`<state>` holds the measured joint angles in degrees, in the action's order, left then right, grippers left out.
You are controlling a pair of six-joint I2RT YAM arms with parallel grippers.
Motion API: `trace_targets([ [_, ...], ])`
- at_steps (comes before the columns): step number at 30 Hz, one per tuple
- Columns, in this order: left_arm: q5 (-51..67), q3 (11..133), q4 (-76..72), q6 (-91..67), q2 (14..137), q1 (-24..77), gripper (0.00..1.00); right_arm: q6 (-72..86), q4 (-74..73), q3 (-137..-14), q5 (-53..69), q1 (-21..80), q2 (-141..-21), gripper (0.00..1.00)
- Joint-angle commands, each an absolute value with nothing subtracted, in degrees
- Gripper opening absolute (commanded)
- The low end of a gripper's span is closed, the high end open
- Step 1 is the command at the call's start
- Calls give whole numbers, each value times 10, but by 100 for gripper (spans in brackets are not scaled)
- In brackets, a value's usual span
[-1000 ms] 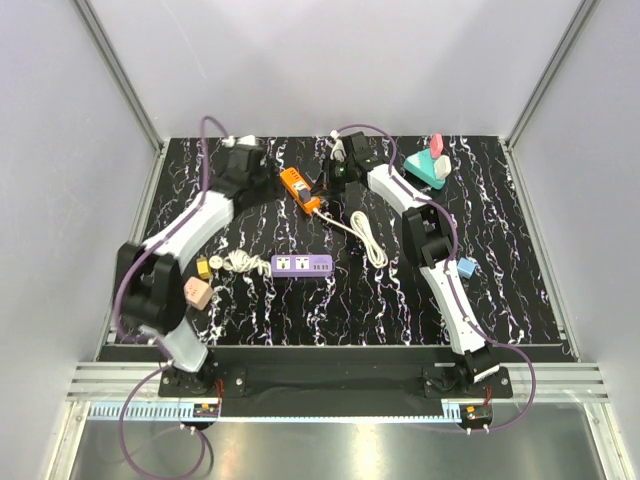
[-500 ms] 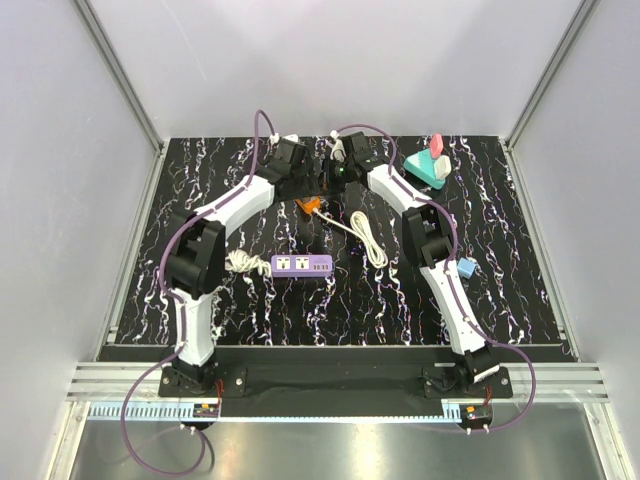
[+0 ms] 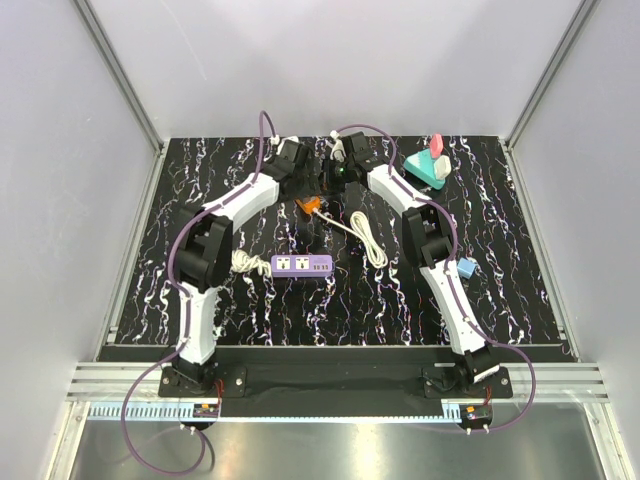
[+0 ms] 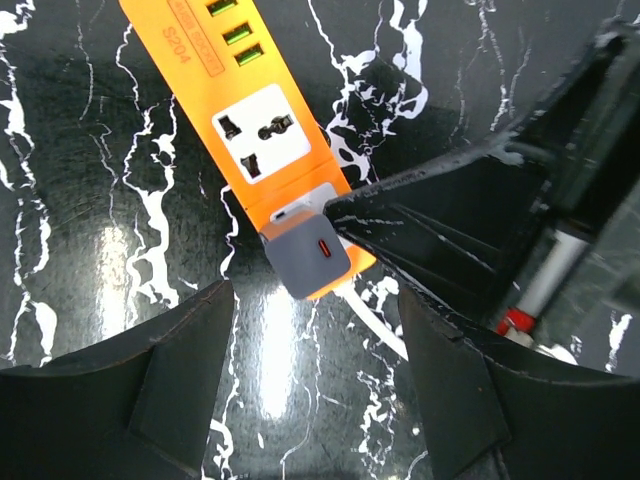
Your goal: Pull the plug off the socket
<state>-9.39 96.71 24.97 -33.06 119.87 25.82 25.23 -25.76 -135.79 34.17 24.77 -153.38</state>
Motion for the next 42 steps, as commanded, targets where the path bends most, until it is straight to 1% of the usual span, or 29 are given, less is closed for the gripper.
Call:
trace_targets([
  [1,-113,1000,249,-336,1211,258,71,221,-301,-1332,294,261,-1559,0],
  [21,-133,1028,249,-345,1252,250,59,221,-300,-1331,295,261,-1559,0],
  [24,-130,1037,250,-347,1258,248,55,221,-300,-1330,295,261,-1558,0],
  [27,-128,1047,250,-345,1262,248,48,222,-301,-1328,295,261,-1557,0],
  [28,-127,1048,249,-345,1262,248,44,222,-301,-1328,294,261,-1557,0],
  [29,-128,1049,249,-345,1261,248,39,223,-301,-1327,294,261,-1557,0],
  [31,-127,1049,249,-344,1258,248,32,223,-301,-1328,294,261,-1557,0],
  [32,-126,1049,250,-344,1257,248,24,222,-301,-1327,294,261,-1557,0],
  [34,-121,1049,249,-344,1253,248,18,223,-302,-1328,294,261,-1557,0],
  [35,-120,1049,249,-344,1252,248,12,223,-305,-1328,288,262,-1556,0],
  [38,-100,1054,249,-351,1248,248,0,221,-310,-1329,274,267,-1555,0],
  [42,-89,1060,249,-360,1238,248,0,217,-326,-1342,263,271,-1558,0],
])
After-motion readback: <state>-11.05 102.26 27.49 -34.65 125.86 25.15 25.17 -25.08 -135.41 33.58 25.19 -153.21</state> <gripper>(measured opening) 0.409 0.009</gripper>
